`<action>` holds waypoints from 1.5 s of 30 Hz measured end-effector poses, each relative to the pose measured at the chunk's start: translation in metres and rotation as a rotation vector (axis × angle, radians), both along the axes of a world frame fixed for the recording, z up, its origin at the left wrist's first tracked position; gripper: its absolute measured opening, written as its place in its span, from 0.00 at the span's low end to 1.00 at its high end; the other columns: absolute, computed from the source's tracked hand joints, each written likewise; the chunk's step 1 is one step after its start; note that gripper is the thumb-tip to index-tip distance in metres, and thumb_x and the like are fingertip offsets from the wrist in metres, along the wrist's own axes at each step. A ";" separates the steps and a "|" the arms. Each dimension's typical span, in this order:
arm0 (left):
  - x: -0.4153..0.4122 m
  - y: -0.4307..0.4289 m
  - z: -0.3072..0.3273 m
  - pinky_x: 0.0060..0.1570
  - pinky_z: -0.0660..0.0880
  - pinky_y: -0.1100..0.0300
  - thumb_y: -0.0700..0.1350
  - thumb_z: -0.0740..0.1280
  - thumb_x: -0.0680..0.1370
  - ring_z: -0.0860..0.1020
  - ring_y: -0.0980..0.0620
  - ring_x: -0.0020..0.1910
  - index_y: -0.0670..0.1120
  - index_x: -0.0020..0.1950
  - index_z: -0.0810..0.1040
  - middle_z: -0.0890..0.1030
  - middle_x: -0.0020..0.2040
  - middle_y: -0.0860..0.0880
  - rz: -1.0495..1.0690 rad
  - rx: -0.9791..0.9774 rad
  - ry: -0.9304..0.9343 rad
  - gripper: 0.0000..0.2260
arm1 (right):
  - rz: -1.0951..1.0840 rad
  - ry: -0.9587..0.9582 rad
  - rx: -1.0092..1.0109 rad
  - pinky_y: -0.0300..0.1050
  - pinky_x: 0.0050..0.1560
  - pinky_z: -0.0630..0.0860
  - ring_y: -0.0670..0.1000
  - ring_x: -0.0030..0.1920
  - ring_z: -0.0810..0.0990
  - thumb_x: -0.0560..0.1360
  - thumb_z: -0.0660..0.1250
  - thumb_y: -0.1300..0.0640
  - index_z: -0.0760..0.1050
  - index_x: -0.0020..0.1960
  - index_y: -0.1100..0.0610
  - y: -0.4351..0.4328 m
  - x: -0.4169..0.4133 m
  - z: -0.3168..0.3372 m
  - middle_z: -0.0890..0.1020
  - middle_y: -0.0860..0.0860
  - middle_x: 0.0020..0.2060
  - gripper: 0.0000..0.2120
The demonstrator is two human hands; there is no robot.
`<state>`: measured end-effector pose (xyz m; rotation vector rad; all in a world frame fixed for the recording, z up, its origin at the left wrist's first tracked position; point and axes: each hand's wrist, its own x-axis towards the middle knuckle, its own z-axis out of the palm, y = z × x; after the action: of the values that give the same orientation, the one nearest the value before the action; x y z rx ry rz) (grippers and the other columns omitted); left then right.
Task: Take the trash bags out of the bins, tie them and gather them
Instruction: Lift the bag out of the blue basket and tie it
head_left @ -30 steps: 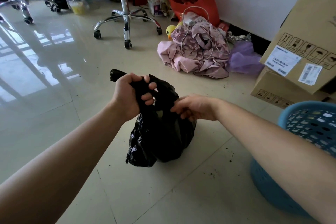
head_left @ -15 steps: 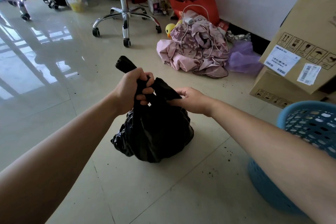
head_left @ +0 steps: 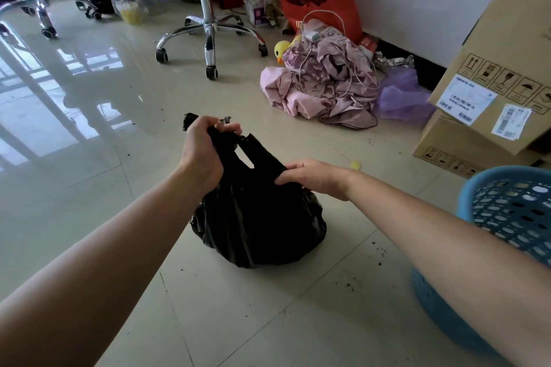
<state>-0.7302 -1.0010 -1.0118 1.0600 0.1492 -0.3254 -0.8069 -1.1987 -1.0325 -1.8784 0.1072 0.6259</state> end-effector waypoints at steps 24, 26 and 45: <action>-0.022 -0.008 0.024 0.48 0.71 0.50 0.47 0.52 0.78 0.78 0.41 0.39 0.47 0.29 0.57 0.72 0.33 0.39 -0.385 0.051 -0.107 0.17 | -0.462 -0.165 0.226 0.44 0.51 0.70 0.50 0.56 0.77 0.77 0.65 0.46 0.81 0.52 0.54 0.007 0.016 0.022 0.83 0.47 0.49 0.13; -0.021 -0.009 0.025 0.50 0.70 0.50 0.47 0.52 0.78 0.79 0.40 0.42 0.47 0.30 0.57 0.74 0.34 0.39 -0.362 0.061 -0.108 0.17 | -0.513 -0.218 0.148 0.47 0.59 0.72 0.51 0.58 0.78 0.73 0.64 0.43 0.82 0.50 0.53 0.007 0.021 0.024 0.84 0.48 0.48 0.16; -0.008 -0.025 0.051 0.55 0.76 0.49 0.55 0.53 0.85 0.83 0.41 0.48 0.45 0.36 0.70 0.78 0.32 0.43 0.073 -0.242 -0.093 0.22 | -0.827 -0.204 0.574 0.43 0.39 0.79 0.48 0.42 0.82 0.85 0.53 0.51 0.77 0.52 0.55 0.014 0.033 0.032 0.83 0.51 0.45 0.15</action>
<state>-0.7377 -1.0258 -0.9606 0.8267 0.0629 -0.2210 -0.7737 -1.1846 -1.0005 -1.1741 0.4867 -0.1101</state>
